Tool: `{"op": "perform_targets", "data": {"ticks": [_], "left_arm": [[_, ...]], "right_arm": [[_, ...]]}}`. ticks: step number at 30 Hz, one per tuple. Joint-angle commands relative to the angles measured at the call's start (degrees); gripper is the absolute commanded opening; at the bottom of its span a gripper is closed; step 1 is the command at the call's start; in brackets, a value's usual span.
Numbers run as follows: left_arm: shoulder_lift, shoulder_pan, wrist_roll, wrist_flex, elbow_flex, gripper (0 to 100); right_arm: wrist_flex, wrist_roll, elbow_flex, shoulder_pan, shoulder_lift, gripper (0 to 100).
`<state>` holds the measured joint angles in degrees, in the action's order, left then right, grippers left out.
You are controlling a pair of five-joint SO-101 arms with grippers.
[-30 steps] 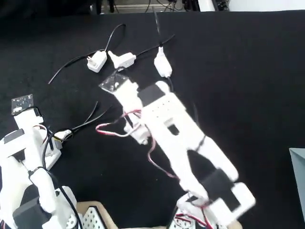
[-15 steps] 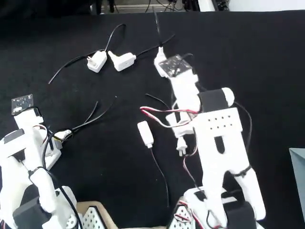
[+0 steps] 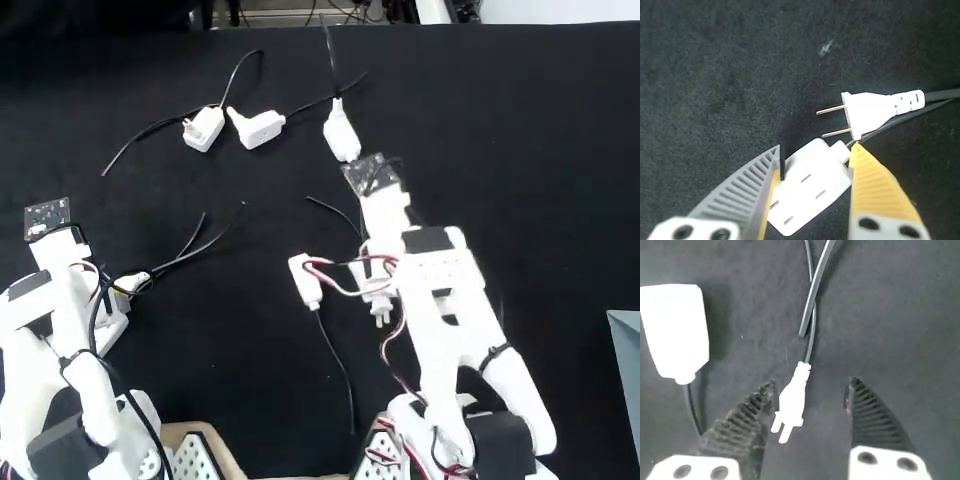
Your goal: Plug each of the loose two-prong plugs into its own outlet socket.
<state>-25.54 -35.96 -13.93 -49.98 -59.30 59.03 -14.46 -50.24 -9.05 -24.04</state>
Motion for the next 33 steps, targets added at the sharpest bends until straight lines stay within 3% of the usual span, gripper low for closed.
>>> {"op": "perform_targets", "data": {"ticks": [1, 10, 18, 33], "left_arm": [[-1.32, -0.57, -0.18, 0.53, -0.13, 22], [-1.32, -0.57, -0.18, 0.53, -0.13, 22], [-1.32, -0.57, -0.18, 0.53, -0.13, 22], [-1.32, -0.57, -0.18, 0.53, -0.13, 22]], "right_arm": [[-2.11, 0.62, -1.45, -0.18, 0.04, 18.4], [-1.49, 4.04, 4.44, 0.88, 10.86, 15.6], [11.69, 8.26, 20.00, 1.49, 26.07, 15.6], [14.51, 8.35, 20.18, 1.32, 29.05, 15.2]]}}
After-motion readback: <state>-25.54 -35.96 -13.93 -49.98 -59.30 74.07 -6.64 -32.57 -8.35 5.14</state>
